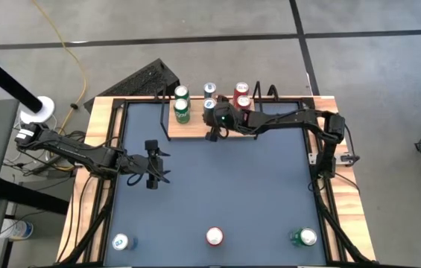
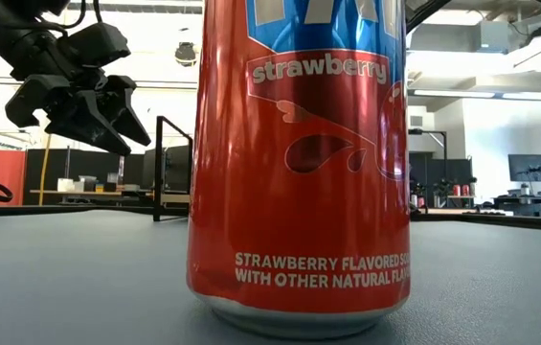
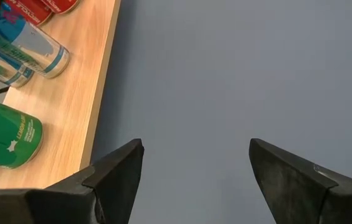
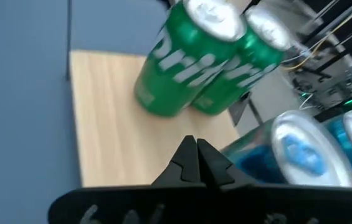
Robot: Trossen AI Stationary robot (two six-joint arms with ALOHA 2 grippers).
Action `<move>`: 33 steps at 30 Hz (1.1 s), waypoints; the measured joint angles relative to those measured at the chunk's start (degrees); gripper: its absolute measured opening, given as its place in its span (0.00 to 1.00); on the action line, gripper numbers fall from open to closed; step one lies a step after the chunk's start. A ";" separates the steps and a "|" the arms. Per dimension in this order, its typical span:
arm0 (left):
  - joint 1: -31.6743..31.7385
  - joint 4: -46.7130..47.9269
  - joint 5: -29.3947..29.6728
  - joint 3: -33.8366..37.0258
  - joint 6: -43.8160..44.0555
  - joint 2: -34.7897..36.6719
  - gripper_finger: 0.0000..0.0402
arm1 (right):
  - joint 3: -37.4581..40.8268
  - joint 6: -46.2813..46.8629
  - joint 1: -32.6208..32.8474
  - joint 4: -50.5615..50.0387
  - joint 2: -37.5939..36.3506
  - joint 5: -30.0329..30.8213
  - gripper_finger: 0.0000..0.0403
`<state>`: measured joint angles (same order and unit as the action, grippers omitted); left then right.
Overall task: Place canned beverage on shelf
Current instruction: Put the top blue soda can on the shelf aligned with the other blue soda can
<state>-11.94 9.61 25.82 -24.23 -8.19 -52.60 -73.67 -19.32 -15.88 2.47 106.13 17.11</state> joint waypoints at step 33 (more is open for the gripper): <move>0.00 -0.02 -0.07 0.00 -0.10 -0.02 0.70 | -12.95 4.28 -6.35 -25.57 -0.83 -10.55 0.00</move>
<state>-11.94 9.58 25.76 -24.23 -8.29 -52.61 -86.62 -15.04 -22.23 -23.10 105.30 6.55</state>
